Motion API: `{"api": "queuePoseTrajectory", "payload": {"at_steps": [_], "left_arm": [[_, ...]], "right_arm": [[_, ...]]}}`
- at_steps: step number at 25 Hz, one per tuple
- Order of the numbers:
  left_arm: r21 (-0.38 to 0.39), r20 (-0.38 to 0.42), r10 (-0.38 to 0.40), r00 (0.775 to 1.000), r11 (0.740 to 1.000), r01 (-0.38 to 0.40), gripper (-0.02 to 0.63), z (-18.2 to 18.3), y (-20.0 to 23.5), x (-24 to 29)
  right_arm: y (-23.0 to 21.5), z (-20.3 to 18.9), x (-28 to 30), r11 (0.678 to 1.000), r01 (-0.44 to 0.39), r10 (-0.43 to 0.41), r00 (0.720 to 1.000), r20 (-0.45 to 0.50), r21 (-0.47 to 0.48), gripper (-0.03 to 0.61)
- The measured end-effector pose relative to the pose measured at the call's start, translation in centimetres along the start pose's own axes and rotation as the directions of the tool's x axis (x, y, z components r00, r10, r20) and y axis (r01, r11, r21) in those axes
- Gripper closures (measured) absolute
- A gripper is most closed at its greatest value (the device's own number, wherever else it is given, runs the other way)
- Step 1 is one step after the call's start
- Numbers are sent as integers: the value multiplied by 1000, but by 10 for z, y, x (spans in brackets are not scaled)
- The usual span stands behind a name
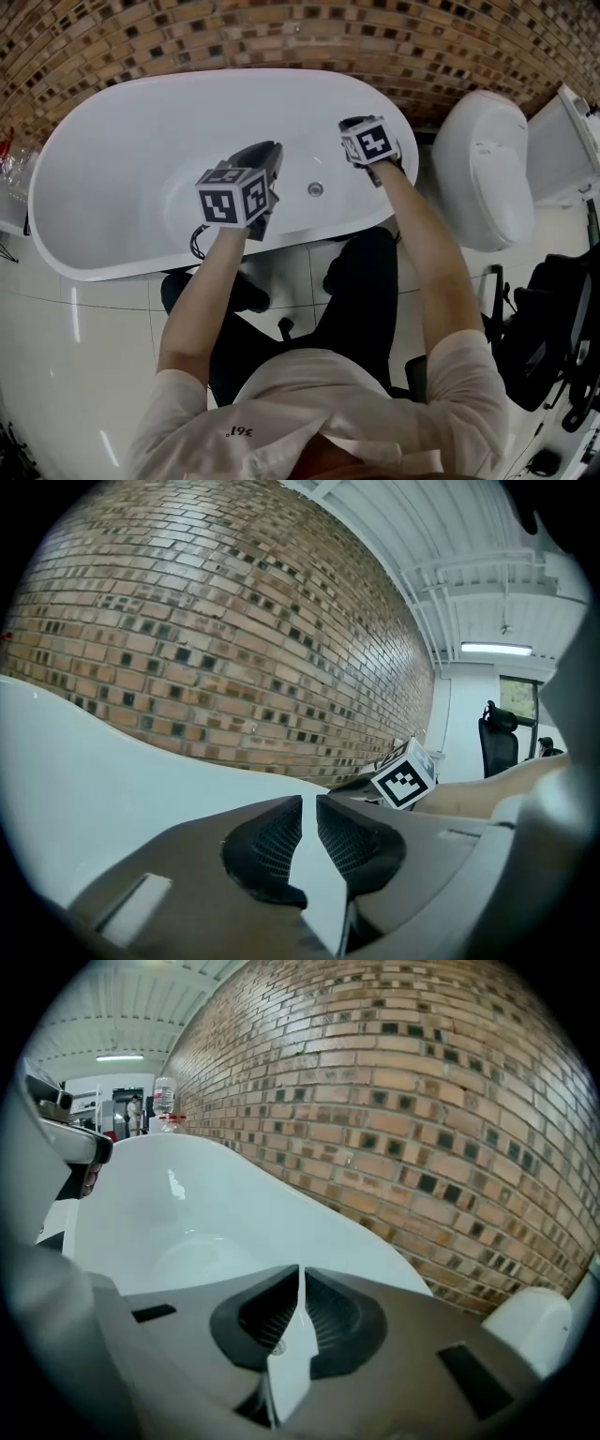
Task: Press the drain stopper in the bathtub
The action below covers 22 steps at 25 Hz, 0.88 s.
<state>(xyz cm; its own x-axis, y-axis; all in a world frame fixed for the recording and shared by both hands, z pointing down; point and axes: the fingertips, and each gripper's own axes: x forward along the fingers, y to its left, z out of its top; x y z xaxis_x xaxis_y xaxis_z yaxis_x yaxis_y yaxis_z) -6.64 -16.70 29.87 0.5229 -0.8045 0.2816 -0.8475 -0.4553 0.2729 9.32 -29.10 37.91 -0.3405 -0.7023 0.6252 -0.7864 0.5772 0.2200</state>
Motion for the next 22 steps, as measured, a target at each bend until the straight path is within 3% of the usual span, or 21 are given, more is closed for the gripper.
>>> {"api": "queuePoseTrajectory", "payload": {"at_steps": [11,17,22], "left_arm": [[69,42,-16,999,998,13,560,19,-23,-31],[82,56,-23,998,996,18,560,25,-35,-41],[83,79,-34,996,996,27,560,30,-46,-50]], "right_arm": [[-26,23,-66,994,85,-80,994,79,-71,546],[-23,36,-100,987,78,-60,990,126,-143,546],[-10,48,-131,988,56,-28,981,191,-145,546]]}}
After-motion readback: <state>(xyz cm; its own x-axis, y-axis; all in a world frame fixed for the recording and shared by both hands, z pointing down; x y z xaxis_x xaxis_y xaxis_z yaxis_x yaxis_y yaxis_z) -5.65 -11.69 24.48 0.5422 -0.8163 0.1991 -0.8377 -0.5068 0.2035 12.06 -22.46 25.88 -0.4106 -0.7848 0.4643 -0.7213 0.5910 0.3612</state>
